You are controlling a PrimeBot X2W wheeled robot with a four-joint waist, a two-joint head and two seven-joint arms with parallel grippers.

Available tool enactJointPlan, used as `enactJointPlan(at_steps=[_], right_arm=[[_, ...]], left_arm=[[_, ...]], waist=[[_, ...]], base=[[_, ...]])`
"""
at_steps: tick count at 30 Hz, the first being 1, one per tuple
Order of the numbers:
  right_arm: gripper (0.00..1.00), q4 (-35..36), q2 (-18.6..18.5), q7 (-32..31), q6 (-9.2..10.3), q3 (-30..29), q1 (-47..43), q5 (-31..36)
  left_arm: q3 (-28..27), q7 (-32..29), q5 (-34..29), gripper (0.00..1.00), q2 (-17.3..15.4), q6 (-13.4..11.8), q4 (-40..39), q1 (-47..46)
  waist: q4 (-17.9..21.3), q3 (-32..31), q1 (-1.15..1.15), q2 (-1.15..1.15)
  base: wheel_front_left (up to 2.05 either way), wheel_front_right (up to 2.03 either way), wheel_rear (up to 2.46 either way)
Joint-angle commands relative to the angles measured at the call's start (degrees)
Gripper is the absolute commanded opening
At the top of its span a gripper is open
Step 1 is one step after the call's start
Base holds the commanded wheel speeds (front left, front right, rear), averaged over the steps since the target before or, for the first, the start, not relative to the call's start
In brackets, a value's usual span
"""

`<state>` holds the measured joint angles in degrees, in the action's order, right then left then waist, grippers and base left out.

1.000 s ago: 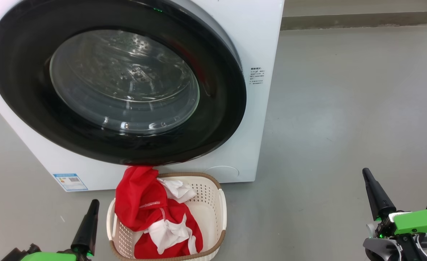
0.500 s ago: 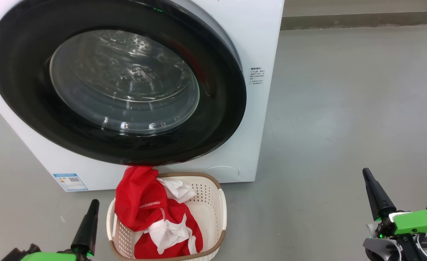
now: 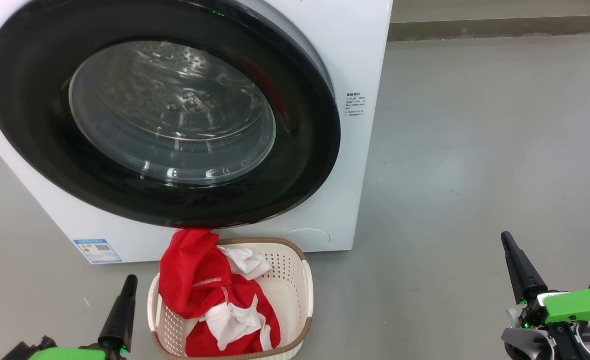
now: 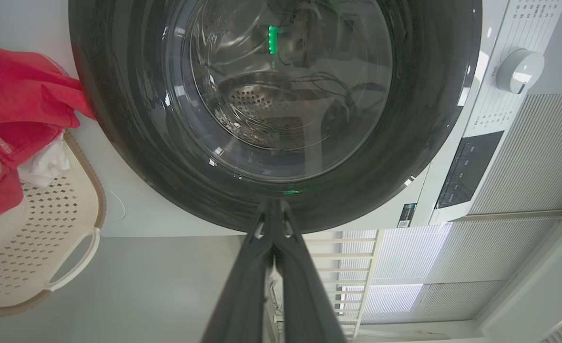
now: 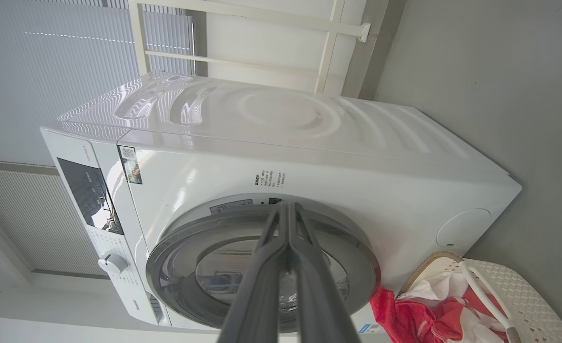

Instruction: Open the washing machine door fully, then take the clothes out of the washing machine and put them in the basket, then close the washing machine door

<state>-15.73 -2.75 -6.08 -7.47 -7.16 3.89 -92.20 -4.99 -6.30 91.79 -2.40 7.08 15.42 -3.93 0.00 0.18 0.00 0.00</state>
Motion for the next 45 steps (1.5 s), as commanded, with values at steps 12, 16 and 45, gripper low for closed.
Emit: enactJointPlan(at_steps=[12,16,45], right_arm=[[0.0,1.7,-0.2,-0.3,-0.02,0.7,2.3,0.0],[0.0,1.7,-0.2,-0.3,-0.02,0.7,2.3,0.0],[0.0,1.7,-0.2,-0.4,-0.02,0.7,2.3,0.0]], left_arm=[[-1.5,-0.2,0.4,0.0,-0.5,0.4,-1.4,-2.3],[-1.5,-0.2,0.4,0.0,-0.5,0.4,-1.4,-2.3],[-1.5,-0.2,0.4,0.0,-0.5,0.4,-1.4,-2.3]], waist=[[0.0,0.0,0.0,0.0],[0.0,0.0,0.0,0.0],[0.0,0.0,0.0,0.0]], base=[[0.0,0.0,0.0],[0.0,0.0,0.0],[0.0,0.0,0.0]])
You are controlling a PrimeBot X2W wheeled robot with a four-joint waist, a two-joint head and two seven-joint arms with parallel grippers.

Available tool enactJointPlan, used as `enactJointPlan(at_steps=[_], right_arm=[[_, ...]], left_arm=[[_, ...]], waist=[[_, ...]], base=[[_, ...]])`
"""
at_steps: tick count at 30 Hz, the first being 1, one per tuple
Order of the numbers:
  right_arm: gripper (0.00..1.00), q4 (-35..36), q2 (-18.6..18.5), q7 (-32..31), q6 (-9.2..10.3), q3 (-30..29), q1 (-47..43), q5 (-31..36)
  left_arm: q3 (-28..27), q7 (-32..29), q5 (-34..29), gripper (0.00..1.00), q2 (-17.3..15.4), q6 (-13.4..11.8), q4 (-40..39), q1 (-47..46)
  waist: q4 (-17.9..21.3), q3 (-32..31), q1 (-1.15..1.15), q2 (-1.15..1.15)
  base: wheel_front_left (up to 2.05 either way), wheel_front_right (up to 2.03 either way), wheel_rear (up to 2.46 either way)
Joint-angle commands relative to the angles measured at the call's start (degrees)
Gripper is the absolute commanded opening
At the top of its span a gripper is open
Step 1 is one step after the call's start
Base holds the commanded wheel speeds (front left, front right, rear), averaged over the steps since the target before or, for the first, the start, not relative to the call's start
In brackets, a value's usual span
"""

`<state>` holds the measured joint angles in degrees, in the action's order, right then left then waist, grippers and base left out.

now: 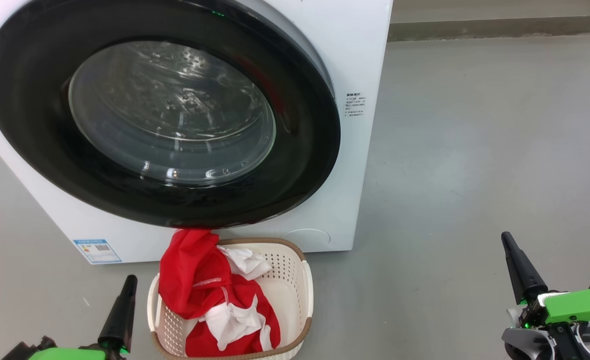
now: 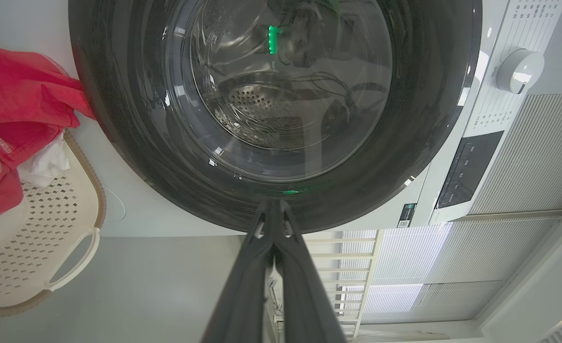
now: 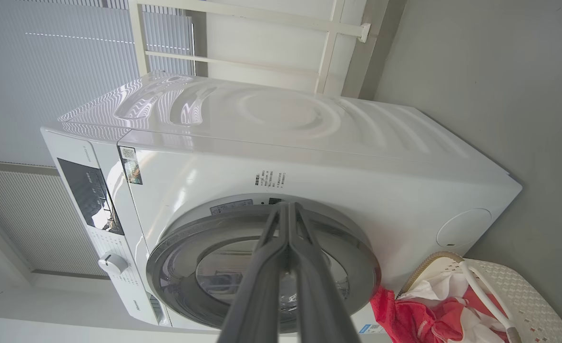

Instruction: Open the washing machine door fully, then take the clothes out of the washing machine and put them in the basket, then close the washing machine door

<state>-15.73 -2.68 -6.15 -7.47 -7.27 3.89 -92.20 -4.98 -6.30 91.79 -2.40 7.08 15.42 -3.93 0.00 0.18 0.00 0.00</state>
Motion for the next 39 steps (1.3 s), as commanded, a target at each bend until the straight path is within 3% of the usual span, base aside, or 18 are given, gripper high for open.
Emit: enactJointPlan(at_steps=[1,39], right_arm=[[0.0,1.7,-0.3,-0.3,-0.02,0.8,2.3,0.0],[0.0,1.7,-0.2,-0.4,-0.02,0.7,2.3,0.1]], left_arm=[[-1.5,-0.2,0.4,0.0,-0.5,0.4,-1.4,-2.3],[-1.5,-0.2,0.4,0.0,-0.5,0.4,-1.4,-2.3]], waist=[[0.0,0.0,0.0,0.0],[0.0,0.0,0.0,0.0]], base=[[0.0,0.0,0.0],[0.0,0.0,0.0]])
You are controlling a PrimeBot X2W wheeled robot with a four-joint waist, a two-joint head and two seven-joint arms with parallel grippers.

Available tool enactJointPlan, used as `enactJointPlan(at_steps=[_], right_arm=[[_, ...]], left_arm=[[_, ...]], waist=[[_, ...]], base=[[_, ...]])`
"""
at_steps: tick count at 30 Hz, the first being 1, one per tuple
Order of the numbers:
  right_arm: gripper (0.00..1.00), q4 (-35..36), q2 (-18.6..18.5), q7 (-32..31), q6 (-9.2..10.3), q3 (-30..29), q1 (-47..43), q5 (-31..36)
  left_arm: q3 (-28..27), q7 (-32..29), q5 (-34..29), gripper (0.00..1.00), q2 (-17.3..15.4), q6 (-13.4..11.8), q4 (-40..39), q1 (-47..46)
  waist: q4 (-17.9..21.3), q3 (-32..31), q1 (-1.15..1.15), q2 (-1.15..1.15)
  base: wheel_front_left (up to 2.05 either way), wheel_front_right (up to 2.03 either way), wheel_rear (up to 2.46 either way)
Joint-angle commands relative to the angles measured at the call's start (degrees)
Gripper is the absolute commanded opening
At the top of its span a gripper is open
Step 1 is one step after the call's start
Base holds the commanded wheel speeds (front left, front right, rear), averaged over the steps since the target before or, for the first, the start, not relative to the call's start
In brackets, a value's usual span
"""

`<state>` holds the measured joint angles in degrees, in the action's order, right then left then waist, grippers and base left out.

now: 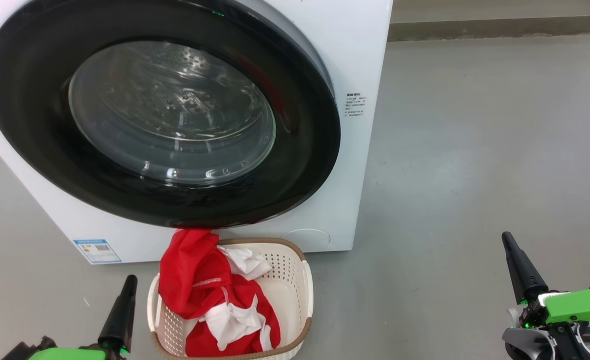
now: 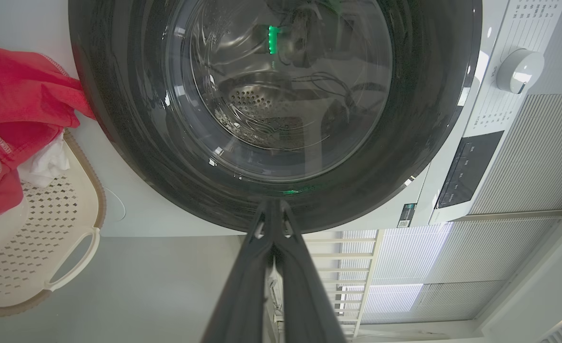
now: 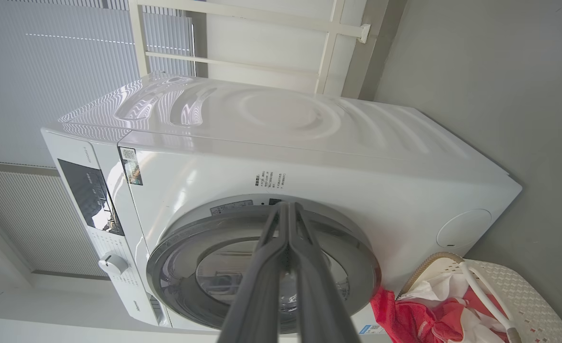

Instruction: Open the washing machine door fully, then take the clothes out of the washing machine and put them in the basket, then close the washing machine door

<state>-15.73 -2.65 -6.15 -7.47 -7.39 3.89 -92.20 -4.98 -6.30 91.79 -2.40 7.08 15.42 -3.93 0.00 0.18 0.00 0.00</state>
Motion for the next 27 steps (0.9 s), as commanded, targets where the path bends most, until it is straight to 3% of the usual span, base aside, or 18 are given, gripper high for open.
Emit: enactJointPlan(at_steps=[1,27], right_arm=[[0.0,1.7,-0.3,-0.4,-0.02,0.8,2.3,0.1],[0.0,1.7,-0.2,-0.4,-0.02,0.8,2.3,0.1]], left_arm=[[-1.5,-0.2,0.4,0.0,-0.5,0.4,-1.4,-2.3],[-1.5,-0.2,0.4,0.0,-0.5,0.4,-1.4,-2.3]], waist=[[0.0,0.0,0.0,0.0],[0.0,0.0,0.0,0.0]], base=[[0.0,0.0,0.0],[0.0,0.0,0.0]])
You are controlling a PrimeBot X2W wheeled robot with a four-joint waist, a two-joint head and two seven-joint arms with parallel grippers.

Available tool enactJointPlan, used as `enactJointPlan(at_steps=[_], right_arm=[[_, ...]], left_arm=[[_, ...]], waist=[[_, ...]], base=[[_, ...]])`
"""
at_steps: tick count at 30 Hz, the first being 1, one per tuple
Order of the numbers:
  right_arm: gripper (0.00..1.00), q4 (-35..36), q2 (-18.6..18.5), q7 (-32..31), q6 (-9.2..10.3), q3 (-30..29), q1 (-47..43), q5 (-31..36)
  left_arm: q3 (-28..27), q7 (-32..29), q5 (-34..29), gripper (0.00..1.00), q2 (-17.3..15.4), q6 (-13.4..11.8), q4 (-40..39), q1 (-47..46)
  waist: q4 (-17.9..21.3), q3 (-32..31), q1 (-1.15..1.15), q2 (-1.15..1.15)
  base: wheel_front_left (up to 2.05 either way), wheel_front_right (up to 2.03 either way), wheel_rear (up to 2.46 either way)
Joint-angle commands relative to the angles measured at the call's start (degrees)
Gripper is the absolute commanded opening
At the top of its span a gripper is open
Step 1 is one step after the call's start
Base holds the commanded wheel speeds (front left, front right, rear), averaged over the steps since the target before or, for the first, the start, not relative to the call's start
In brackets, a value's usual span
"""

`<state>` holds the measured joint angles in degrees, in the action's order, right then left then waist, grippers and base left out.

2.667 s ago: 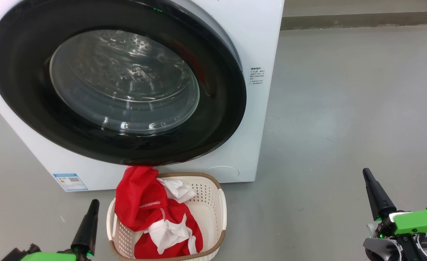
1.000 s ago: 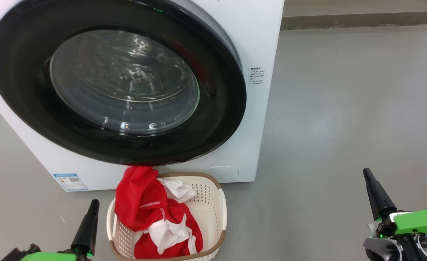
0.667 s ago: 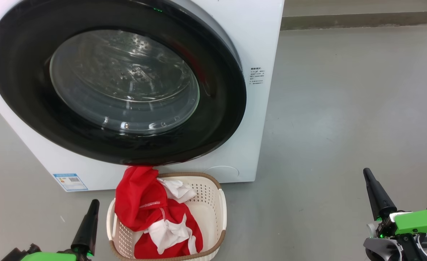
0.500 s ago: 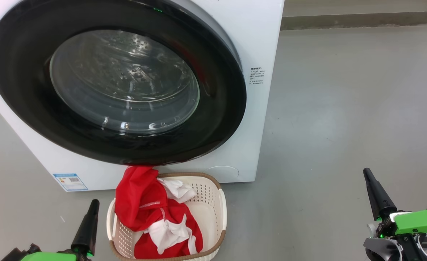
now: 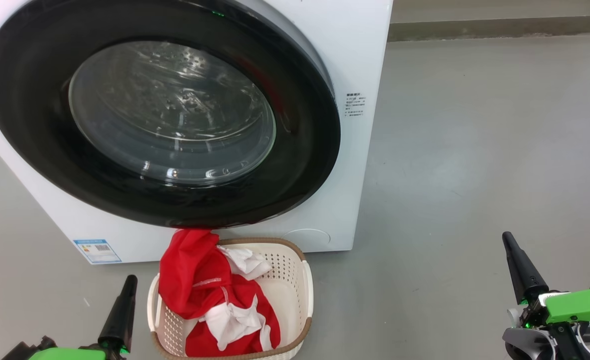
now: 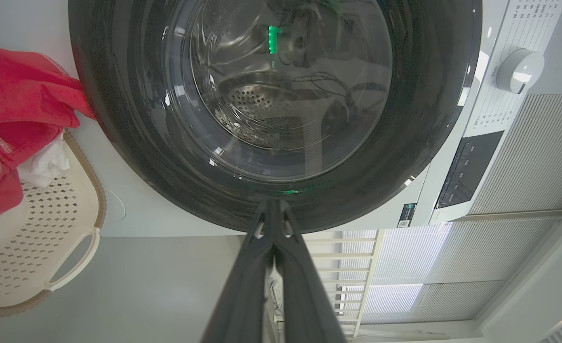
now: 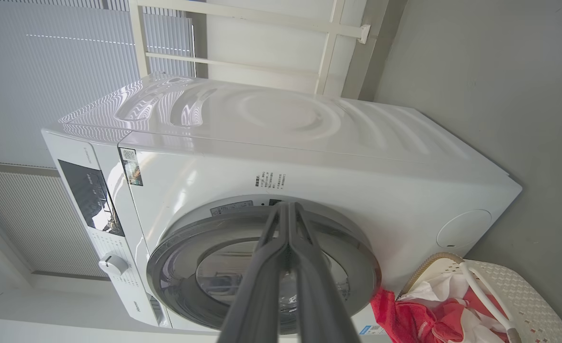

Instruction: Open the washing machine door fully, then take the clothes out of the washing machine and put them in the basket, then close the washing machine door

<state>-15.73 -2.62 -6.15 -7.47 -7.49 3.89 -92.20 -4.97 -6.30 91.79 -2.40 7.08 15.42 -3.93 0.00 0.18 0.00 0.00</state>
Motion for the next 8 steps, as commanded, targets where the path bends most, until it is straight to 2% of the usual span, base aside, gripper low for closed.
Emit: enactJointPlan(at_steps=[1,8], right_arm=[[0.0,1.7,-0.3,-0.4,-0.02,0.9,2.3,0.1],[0.0,1.7,-0.3,-0.4,-0.02,0.9,2.3,0.1]], left_arm=[[-1.5,-0.2,0.4,0.0,-0.5,0.4,-1.4,-2.3],[-1.5,-0.2,0.4,0.0,-0.5,0.4,-1.4,-2.3]], waist=[[0.0,0.0,0.0,0.0],[0.0,0.0,0.0,0.0]], base=[[0.0,0.0,0.0],[0.0,0.0,0.0]])
